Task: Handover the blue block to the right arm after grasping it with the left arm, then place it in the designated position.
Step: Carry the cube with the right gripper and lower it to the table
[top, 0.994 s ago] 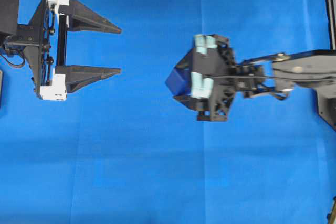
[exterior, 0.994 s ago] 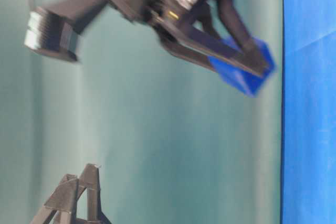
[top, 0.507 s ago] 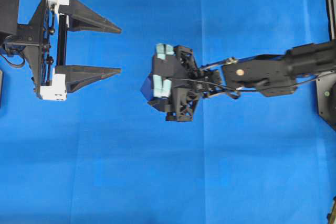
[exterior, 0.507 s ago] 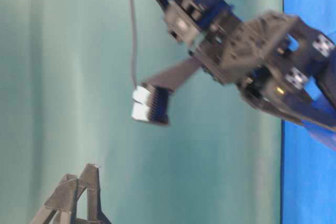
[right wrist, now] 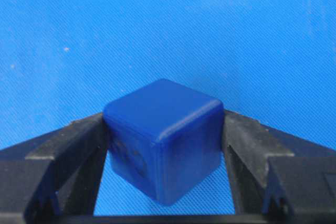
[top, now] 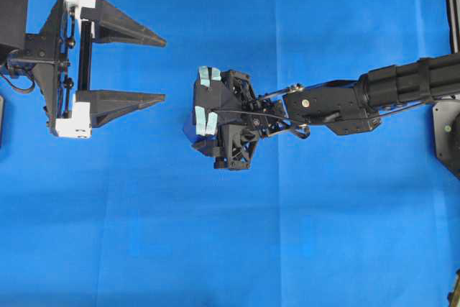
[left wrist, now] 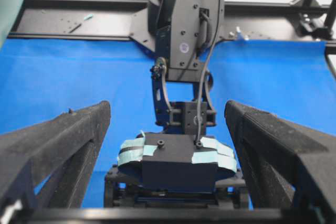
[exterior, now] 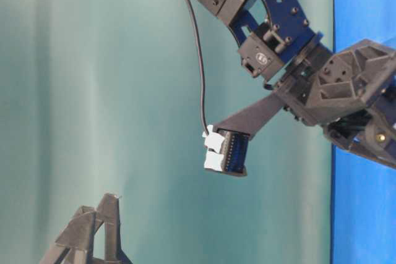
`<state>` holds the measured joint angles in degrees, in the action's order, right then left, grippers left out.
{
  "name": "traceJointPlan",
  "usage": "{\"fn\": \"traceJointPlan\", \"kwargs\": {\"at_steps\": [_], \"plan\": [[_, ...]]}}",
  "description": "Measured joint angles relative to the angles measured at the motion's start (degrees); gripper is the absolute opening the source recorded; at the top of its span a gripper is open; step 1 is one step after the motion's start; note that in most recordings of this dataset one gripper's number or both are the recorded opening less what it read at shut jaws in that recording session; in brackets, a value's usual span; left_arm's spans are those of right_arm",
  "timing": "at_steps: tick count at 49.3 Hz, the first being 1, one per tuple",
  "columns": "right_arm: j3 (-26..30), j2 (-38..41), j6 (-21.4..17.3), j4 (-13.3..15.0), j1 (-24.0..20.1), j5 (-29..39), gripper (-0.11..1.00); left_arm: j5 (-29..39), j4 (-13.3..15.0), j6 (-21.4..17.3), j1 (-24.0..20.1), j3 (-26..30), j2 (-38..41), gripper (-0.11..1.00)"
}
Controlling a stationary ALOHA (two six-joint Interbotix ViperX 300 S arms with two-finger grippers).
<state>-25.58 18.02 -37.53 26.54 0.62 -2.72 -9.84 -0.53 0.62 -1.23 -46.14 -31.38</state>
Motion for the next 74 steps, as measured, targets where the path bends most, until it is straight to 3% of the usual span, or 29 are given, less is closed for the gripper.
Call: {"fn": "traceJointPlan", "kwargs": {"at_steps": [39, 46, 49, 55, 74], "plan": [[0.0, 0.44, 0.09, -2.64, 0.0, -0.26, 0.58, 0.0, 0.0, 0.18, 0.0, 0.0, 0.0, 0.93], [-0.09, 0.62, -0.09, -2.72, -0.09, -0.18, 0.9, 0.0, 0.0, 0.18, 0.0, 0.0, 0.0, 0.93], [-0.09, 0.7, -0.09, -2.72, -0.18, -0.18, 0.97, 0.0, 0.0, 0.18, 0.0, 0.0, 0.0, 0.93], [-0.18, 0.7, -0.09, -2.9, -0.26, -0.09, 0.87, 0.0, 0.0, 0.18, 0.0, 0.0, 0.0, 0.93], [-0.18, 0.0, 0.0, -3.16, -0.26, 0.53, 0.91, 0.09, 0.0, 0.26, 0.0, 0.0, 0.0, 0.93]]}}
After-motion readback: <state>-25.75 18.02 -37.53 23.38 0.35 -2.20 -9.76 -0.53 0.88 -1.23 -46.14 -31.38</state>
